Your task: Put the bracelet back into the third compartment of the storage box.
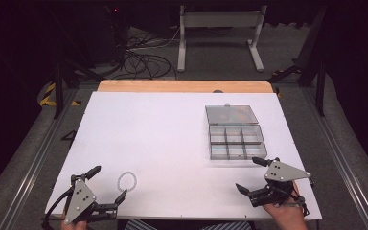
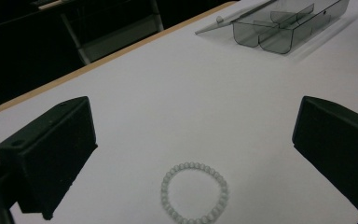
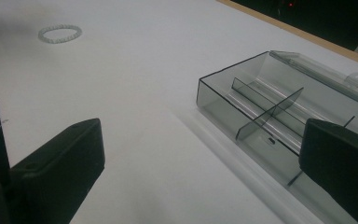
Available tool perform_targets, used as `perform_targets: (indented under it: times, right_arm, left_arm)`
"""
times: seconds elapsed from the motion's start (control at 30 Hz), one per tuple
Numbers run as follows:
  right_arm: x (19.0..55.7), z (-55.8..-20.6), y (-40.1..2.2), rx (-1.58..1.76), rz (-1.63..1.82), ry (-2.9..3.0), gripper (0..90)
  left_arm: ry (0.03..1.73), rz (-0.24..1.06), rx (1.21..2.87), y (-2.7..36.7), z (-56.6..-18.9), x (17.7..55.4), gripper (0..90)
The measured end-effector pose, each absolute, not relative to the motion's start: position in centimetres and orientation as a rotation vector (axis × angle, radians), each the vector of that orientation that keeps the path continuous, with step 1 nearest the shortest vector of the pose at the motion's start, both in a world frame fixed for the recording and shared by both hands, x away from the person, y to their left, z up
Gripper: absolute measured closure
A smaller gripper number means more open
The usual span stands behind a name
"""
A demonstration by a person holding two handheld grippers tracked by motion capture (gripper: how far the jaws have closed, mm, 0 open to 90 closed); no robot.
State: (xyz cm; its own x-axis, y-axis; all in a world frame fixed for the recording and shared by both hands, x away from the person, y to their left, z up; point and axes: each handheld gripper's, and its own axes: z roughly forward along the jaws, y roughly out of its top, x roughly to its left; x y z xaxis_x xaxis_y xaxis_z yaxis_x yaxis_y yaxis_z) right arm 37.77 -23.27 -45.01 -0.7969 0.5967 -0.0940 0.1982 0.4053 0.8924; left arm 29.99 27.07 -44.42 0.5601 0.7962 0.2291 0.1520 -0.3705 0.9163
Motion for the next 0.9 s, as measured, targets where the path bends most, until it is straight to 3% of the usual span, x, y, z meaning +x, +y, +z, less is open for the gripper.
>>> perform_targets:
  times: [0.9]
  right_arm:
    - [37.67,-44.71,-22.99,0.67,1.345,2.277,2.9]
  left_arm:
    - [0.772,0.867,1.846,27.08,-44.34,29.83,0.3]
